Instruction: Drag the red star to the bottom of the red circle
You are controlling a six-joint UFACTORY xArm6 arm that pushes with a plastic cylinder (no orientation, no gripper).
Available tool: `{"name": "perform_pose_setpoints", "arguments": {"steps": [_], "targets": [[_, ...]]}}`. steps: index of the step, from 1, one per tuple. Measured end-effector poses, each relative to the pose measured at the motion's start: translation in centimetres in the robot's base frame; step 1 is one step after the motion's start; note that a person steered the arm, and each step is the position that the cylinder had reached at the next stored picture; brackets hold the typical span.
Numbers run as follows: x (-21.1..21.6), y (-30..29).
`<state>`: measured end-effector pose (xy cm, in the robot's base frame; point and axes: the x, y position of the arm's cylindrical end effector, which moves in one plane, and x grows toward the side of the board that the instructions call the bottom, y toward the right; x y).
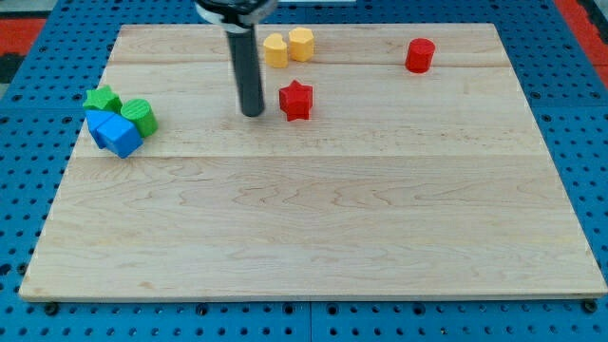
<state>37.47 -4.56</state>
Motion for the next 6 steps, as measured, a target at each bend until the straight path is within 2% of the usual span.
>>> {"name": "perform_pose_setpoints", "arguments": {"steps": [1, 2, 3, 5, 6], "targets": [[-2.4, 6.2], [-3.8, 4.0], [-5.8, 5.1], [-6.4, 15.0], [-6.4, 17.5]]}}
